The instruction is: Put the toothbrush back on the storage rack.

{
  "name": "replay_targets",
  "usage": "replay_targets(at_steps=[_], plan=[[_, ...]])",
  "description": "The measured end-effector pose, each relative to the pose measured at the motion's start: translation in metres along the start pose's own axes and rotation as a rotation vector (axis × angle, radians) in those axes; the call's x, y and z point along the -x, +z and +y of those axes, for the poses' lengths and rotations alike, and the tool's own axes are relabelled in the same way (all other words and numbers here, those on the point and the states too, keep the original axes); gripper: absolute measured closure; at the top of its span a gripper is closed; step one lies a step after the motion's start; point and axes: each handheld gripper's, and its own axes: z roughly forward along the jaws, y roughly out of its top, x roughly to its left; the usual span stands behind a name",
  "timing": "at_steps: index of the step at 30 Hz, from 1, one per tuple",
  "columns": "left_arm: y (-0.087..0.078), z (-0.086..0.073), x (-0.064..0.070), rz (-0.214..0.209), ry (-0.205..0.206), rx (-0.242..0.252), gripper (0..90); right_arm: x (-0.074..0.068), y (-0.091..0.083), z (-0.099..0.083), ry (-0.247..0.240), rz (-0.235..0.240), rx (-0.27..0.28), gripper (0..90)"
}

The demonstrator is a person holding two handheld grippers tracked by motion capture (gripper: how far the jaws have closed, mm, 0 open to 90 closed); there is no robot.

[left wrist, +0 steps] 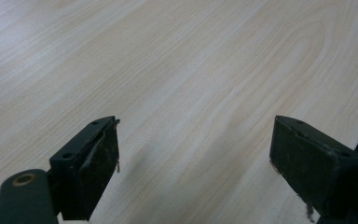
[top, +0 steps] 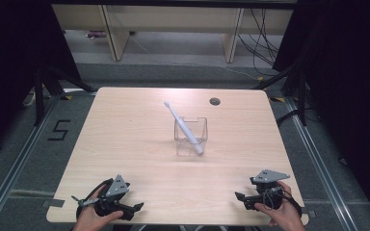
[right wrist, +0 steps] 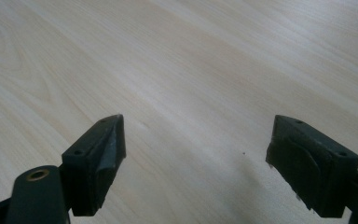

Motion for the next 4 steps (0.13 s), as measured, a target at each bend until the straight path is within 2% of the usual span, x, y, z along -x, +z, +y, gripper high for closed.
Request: replay_targets(at_steps=[3,4], plan=[[0.0003,0.0001,0.0001,0.001,-0.003,-0.001,15.0,0.0019,0.0007,0.0001,-0.027,-0.007,0.01,19.2],[0.0003,0.0001,0.0001,0.001,-0.003,-0.001,15.0,-0.0005,0.0012,-0.0005,0.001,-0.005,0.011,19.2]])
